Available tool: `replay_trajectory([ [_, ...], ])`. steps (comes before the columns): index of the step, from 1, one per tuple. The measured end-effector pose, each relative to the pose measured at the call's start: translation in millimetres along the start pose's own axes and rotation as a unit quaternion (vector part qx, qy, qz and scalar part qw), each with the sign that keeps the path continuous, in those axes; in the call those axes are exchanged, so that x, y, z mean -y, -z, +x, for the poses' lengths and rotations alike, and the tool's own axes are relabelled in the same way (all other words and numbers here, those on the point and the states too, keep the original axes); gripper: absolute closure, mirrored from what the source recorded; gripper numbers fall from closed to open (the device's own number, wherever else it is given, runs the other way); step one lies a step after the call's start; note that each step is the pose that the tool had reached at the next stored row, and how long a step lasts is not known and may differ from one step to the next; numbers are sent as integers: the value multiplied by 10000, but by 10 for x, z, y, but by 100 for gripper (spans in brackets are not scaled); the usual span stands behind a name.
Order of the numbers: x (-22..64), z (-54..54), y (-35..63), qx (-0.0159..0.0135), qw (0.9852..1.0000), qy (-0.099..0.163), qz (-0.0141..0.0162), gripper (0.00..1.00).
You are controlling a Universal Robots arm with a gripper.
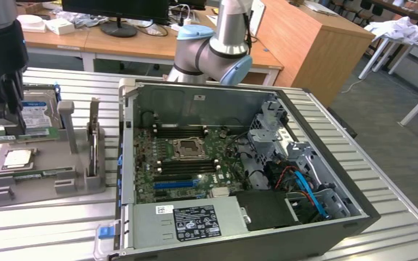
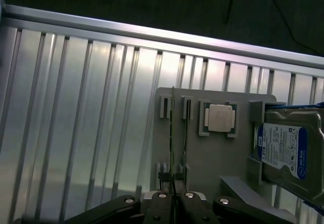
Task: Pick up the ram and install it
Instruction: 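Pick up the ram and move it above insertion slot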
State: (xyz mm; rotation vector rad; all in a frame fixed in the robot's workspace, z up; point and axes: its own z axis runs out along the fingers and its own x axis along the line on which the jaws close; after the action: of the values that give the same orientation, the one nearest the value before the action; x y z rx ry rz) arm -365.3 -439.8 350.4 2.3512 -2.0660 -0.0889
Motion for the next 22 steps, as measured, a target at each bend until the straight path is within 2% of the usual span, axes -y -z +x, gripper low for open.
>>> replay_trajectory([
  [22,-14,-11,319,0,10000,0,0,88],
])
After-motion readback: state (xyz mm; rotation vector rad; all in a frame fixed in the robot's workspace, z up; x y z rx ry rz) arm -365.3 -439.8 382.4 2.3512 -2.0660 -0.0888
